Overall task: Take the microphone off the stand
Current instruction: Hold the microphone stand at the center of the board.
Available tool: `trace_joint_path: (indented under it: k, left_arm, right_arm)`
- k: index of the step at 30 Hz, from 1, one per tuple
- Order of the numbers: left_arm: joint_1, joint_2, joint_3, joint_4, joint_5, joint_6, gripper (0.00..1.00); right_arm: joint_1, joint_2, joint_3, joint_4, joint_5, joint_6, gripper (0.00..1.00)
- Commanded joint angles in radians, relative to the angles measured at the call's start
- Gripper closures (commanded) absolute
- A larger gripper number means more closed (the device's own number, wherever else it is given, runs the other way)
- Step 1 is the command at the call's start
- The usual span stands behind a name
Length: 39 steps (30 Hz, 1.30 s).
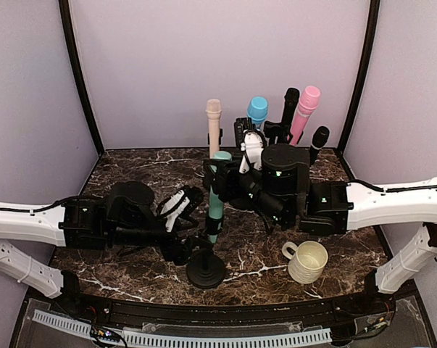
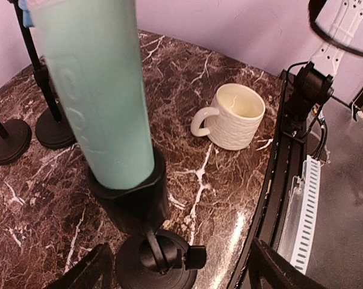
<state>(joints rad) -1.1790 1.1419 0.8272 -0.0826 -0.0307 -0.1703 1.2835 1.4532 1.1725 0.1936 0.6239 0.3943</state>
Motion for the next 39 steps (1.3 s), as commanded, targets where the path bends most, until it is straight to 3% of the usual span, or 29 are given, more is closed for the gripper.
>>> trace_joint_path:
  k: [1,7,16,23,35,39]
  left_arm:
    - [-0.016,0.051,0.029,0.006,-0.081,0.015,0.19]
    - [-0.016,0.050,0.000,0.054,-0.124,0.001,0.18]
    - [-0.017,0.108,0.026,0.067,-0.166,0.020,0.42]
    - [-0.019,0.130,0.024,0.078,-0.168,0.022,0.45]
    - [-0.021,0.163,0.022,0.088,-0.169,0.016,0.89]
    - [-0.021,0.167,0.024,0.070,-0.171,0.024,1.00]
  right_arm:
    - [0.006,0.001,0.019,-0.083,0.090,-0.058,0.87]
    - [0.014,0.000,0.016,-0.082,0.101,-0.057,0.87]
    - [0.017,0.017,0.028,-0.097,0.127,-0.066,0.87]
    - [0.020,0.024,0.027,-0.097,0.141,-0.062,0.87]
    - [0.020,-0.057,-0.054,-0.062,0.141,-0.049,0.89]
    - [0.003,-0.097,-0.110,-0.010,0.090,-0.054,0.89]
